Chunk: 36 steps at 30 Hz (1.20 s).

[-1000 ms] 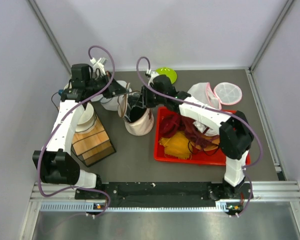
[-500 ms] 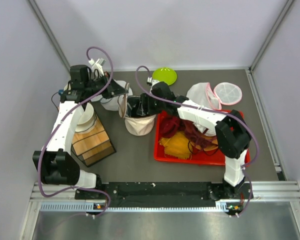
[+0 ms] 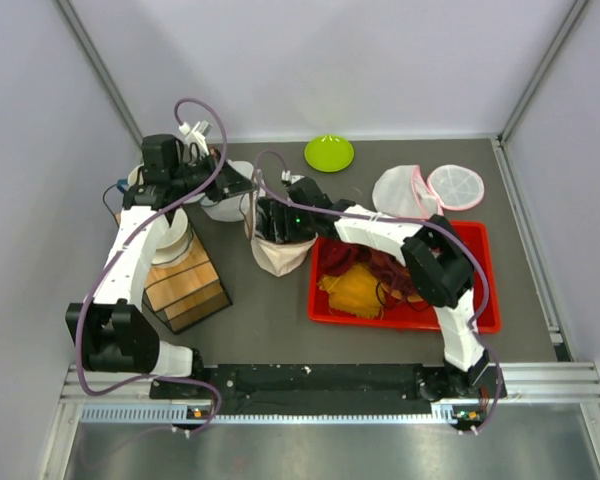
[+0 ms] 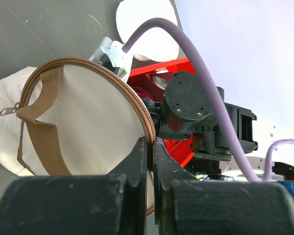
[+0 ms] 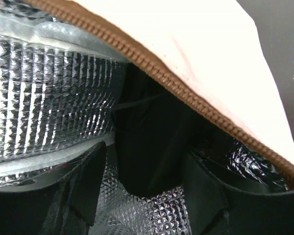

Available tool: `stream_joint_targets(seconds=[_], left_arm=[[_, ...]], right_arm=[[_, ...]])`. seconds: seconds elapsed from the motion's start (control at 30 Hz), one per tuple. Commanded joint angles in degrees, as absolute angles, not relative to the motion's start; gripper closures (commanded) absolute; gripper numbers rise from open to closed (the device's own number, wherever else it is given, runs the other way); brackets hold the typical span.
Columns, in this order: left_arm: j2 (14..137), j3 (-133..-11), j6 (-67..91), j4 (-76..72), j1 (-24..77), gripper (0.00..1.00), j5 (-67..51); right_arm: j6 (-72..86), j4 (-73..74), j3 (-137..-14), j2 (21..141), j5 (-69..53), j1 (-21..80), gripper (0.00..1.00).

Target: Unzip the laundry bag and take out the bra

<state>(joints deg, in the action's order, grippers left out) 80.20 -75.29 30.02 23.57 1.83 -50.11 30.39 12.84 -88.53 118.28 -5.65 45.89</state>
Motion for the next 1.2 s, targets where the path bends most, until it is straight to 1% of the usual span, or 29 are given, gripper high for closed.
stream_joint_targets(seconds=[0.0, 0.07, 0.1, 0.13, 0.17, 0.2, 0.4, 0.87, 1.03, 1.17], left_arm=[[78.66, -74.71, 30.59, 19.78, 1.41, 1.0, -51.06], [78.92, -74.79, 30.5, 19.77, 1.41, 1.0, -51.15], [78.93, -74.79, 30.59, 19.86, 1.23, 1.0, -51.15], [78.93, -74.79, 30.59, 19.86, 1.23, 1.0, -51.15], [78.93, -74.79, 30.59, 19.78, 1.14, 1.0, -51.07], [78.93, -74.62, 30.76, 19.78, 1.14, 1.0, -50.8], [79.45, -74.18, 30.85, 19.69, 0.97, 1.0, -50.63], [79.19, -73.3, 30.32, 19.86, 0.88, 1.0, -50.1], [79.01, -73.04, 29.79, 20.13, 0.88, 1.0, -49.83], [78.66, -72.77, 29.79, 19.87, 0.97, 1.0, -49.22]], right_arm=[[32.69, 13.28, -89.74, 120.41, -6.85, 46.49, 0.52], [32.96, 12.4, -88.6, 117.71, -6.24, 46.23, 0.66], [33.05, 11.09, -87.2, 116.55, -6.59, 46.23, 0.8], [32.96, 10.64, -86.67, 115.24, -6.59, 46.14, 0.89], [32.78, 10.55, -86.4, 114.01, -6.42, 46.14, 0.96], [32.17, 10.55, -86.22, 111.47, -6.33, 46.06, 1.0], [31.11, 9.49, -85.17, 102.76, -6.33, 46.05, 1.0], [30.15, 6.68, -85.52, 91.77, -6.95, 46.05, 1.0], [26.99, 8.52, -85.87, 86.23, -2.47, 45.97, 1.0], [22.25, 11.33, -84.91, 79.91, 5.16, 45.88, 1.0]])
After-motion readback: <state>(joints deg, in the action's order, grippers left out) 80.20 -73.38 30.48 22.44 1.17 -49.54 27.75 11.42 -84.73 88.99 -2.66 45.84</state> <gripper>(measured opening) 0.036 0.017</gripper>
